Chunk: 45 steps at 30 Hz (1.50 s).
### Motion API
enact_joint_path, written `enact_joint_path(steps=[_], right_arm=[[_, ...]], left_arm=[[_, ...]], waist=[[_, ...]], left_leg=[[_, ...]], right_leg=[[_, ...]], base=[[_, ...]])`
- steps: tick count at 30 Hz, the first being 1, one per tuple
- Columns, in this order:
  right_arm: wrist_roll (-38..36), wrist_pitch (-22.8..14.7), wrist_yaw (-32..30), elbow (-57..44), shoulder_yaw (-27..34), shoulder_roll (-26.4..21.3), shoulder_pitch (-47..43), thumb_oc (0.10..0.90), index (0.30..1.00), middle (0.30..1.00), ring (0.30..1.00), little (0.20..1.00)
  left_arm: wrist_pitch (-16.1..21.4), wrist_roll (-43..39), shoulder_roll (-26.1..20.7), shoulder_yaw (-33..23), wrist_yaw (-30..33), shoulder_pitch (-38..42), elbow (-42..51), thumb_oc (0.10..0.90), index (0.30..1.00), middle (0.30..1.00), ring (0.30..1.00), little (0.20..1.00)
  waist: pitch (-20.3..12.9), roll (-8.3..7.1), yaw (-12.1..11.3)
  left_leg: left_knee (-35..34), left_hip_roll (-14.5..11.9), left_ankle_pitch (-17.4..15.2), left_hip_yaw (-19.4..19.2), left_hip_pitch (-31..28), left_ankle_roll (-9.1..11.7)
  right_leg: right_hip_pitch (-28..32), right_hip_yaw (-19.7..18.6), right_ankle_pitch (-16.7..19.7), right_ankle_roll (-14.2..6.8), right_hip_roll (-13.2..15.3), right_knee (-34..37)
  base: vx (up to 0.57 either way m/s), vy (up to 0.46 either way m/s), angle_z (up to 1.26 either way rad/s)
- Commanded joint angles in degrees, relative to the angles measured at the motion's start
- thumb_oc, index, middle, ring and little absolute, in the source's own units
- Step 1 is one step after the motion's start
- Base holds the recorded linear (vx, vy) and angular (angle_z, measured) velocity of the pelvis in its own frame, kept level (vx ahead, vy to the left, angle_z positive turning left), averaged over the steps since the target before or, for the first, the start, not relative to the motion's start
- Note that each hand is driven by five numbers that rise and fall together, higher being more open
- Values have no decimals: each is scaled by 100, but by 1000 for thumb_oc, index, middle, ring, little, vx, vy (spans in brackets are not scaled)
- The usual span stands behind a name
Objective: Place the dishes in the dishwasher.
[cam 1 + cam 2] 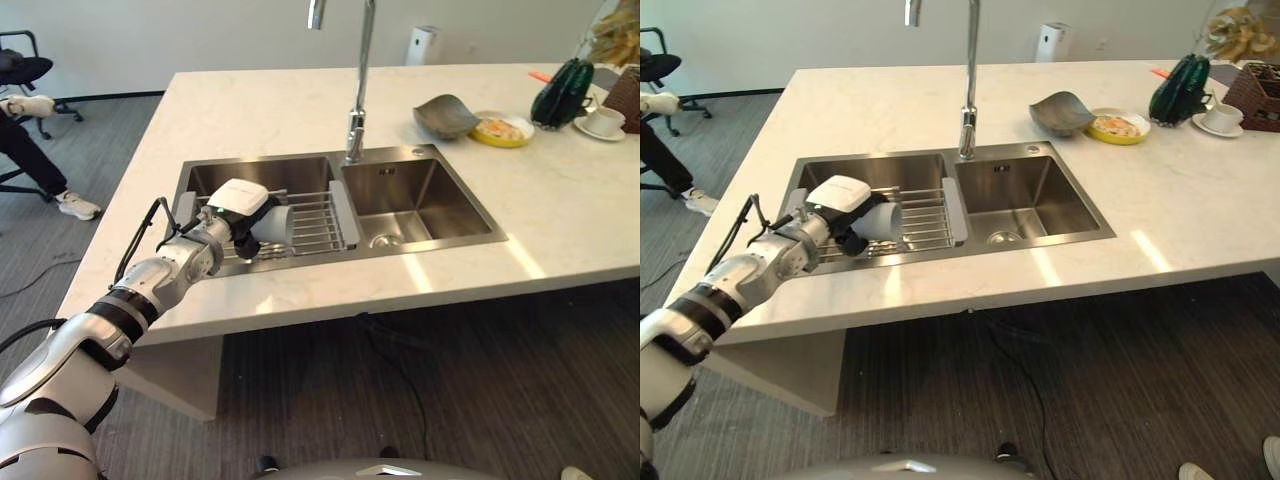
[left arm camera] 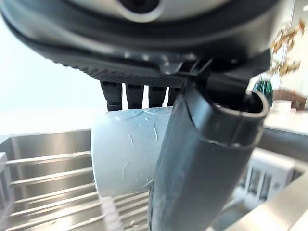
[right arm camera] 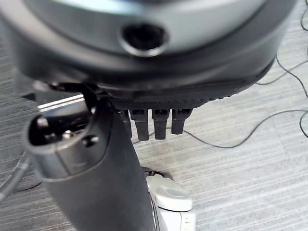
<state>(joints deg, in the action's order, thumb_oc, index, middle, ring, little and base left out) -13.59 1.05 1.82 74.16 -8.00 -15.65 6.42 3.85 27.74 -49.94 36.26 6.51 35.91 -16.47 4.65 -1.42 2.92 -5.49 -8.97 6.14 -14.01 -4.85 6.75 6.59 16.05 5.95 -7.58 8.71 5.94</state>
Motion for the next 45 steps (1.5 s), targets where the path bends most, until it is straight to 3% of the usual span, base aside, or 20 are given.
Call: enact_joint_path(steps=[1, 9, 12, 15, 16, 17, 19, 27, 29, 30, 31, 33, 34, 36, 39, 40, 42, 43, 44, 45], right_arm=[[-105, -182, -67, 68, -58, -81, -211, 800, 900, 900, 900, 900], [107, -198, 40, -263, -391, -8, -387, 800, 900, 900, 900, 900], [183, -196, 67, -398, -497, -82, -461, 800, 900, 900, 900, 900], [342, -220, 37, -545, -562, -221, -531, 800, 900, 900, 900, 900], [413, -255, 13, -625, -499, -326, -543, 800, 900, 900, 900, 900], [416, -256, 15, -626, -493, -338, -538, 800, 900, 900, 900, 900], [455, -236, -23, -681, -413, -479, -540, 800, 900, 900, 900, 900], [349, -129, -84, -544, -211, -307, -553, 800, 900, 900, 900, 900], [443, -207, -141, -769, -220, -66, -321, 800, 900, 900, 900, 900], [448, -207, -149, -787, -235, -53, -293, 800, 900, 900, 900, 900], [334, -174, -207, -843, -93, -70, -387, 800, 900, 900, 900, 900], [329, -175, -210, -836, -86, -71, -383, 800, 900, 900, 900, 900], [310, -170, -233, -919, -36, -72, -379, 800, 900, 900, 900, 900], [393, -87, -213, -1036, -17, -52, -321, 800, 900, 900, 900, 900], [455, -62, -260, -1011, 36, 56, -368, 800, 900, 900, 900, 900], [411, -53, -289, -828, 97, 181, -453, 800, 900, 900, 900, 900], [363, -66, -280, -698, 159, 225, -612, 800, 900, 900, 900, 900], [297, -89, -292, -626, 171, 228, -763, 800, 900, 900, 900, 900], [81, -163, -302, -440, 255, 246, -864, 800, 900, 900, 900, 900], [-50, -200, -307, -419, 253, 290, -864, 800, 900, 900, 900, 900]], left_arm=[[284, -871, -216, -1262, 1096, 805, 339, 400, 300, 300, 300, 300], [1068, -3011, 506, -3906, 1103, -1177, 2509, 400, 300, 300, 300, 300], [1244, -3663, 914, -4262, 989, -1490, 2781, 400, 300, 300, 300, 300], [1397, -4492, 1641, -4472, 689, -1962, 2883, 400, 300, 300, 300, 300], [1367, -4666, 1991, -4510, 561, -2054, 2856, 400, 300, 300, 300, 300], [1366, -4667, 2005, -4510, 555, -2054, 2857, 400, 300, 300, 300, 300], [1359, -4856, 2198, -4673, 473, -2444, 2910, 400, 300, 300, 300, 300], [1306, -4740, 2457, -5106, 401, -3354, 2680, 400, 300, 300, 300, 300], [1303, -4315, 2288, -5081, 534, -3494, 2432, 400, 300, 300, 300, 300], [1313, -4290, 2279, -5077, 552, -3508, 2422, 400, 300, 300, 300, 300], [1258, -4158, 2163, -5052, 529, -3721, 2351, 400, 300, 300, 300, 300], [1249, -4160, 2167, -5043, 526, -3728, 2363, 400, 300, 300, 300, 300], [1174, -4016, 2131, -4988, 491, -3717, 2340, 400, 300, 300, 300, 300], [1113, -3776, 2095, -5019, 466, -3846, 2447, 400, 300, 300, 300, 300], [1088, -3538, 2076, -4976, 410, -3850, 2518, 400, 300, 300, 300, 300], [1119, -3433, 2077, -4822, 400, -3804, 2620, 400, 300, 300, 300, 300], [1134, -3387, 2037, -4682, 398, -3719, 2666, 400, 300, 300, 300, 300], [1175, -3406, 2013, -4517, 391, -3643, 2653, 400, 300, 300, 300, 300], [1256, -3559, 1992, -4125, 347, -3419, 2566, 400, 300, 300, 300, 300], [1287, -3599, 1959, -3882, 354, -3300, 2489, 400, 300, 300, 300, 300]], waist=[[107, 272, -243], [256, 425, -763], [414, 479, -919], [534, 583, -1257], [525, 638, -1248], [507, 643, -1234], [484, 674, -1205], [357, 648, -1035], [252, 652, -681], [236, 642, -661], [84, 670, -625], [70, 671, -584], [52, 652, -561], [34, 587, -545], [68, 424, -638], [141, 315, -706], [222, 232, -676], [265, 204, -628], [328, 204, -519], [362, 217, -424]], left_leg=[[60, -231, -409, 267, -210, 251], [790, -490, -316, 768, 141, 440], [1063, -489, -27, 1103, 540, 529], [791, -551, 586, 1378, 1004, 755], [505, -643, 834, 884, 1295, 748], [477, -630, 854, 896, 1304, 745], [704, -864, 829, 19, 1275, 742], [1462, -1110, 205, -152, 224, 804], [1519, -1398, 337, -923, -150, 825], [1492, -1392, 347, -920, -161, 825], [1182, -1475, 416, -1334, -288, 825], [1123, -1443, 433, -1291, -289, 825], [925, -1473, 243, -1581, -229, 810], [787, -1247, -302, -1425, -216, 676], [913, -954, -685, -1199, -34, 454], [994, -677, -952, -953, 102, 244], [1030, -536, -1047, -778, 182, 166], [1030, -456, -1089, -512, 265, 141], [1083, -239, -1039, 5, 429, 29], [1084, -85, -994, 394, 483, -46]], right_leg=[[-70, 486, -432, -527, 157, -94], [148, 630, -749, -215, -128, -94], [112, 801, -742, -150, -121, -94], [118, 1313, -831, -149, -7, -94], [80, 1830, -823, -182, 140, -94], [71, 1850, -826, -188, 147, -94], [39, 2163, -959, -80, 169, -94], [-191, 2923, -630, 28, 589, -114], [-319, 3364, -327, -43, 933, -164], [-307, 3379, -313, -55, 934, -159], [-278, 3741, -35, -117, 1123, -206], [-244, 3802, 5, -158, 1146, -199], [-155, 3978, 158, -203, 1267, -243], [-134, 3939, 322, -367, 1518, -376], [-15, 4030, 504, -574, 1949, -681], [10, 3846, 547, -631, 2212, -1113], [-86, 3497, 551, -674, 2355, -1337], [-202, 2820, 446, -695, 2221, -1376], [-462, 1386, -95, -587, 1748, -1389], [-589, 520, -438, -513, 1332, -1437]], base=[[17, -129, 58], [7, -150, 21], [-110, -85, 43], [-164, -47, 96], [-191, -34, 128], [-133, -86, 189], [-174, -110, 177], [-228, 40, 100], [-285, 204, 150], [-261, 270, 184], [-156, 217, 179], [-138, 190, 125], [-152, 243, 193], [-94, 300, 158], [-65, 381, 108], [-20, 293, 105], [-27, 194, 133], [81, 218, 147], [176, 308, 159], [294, 355, 199]])
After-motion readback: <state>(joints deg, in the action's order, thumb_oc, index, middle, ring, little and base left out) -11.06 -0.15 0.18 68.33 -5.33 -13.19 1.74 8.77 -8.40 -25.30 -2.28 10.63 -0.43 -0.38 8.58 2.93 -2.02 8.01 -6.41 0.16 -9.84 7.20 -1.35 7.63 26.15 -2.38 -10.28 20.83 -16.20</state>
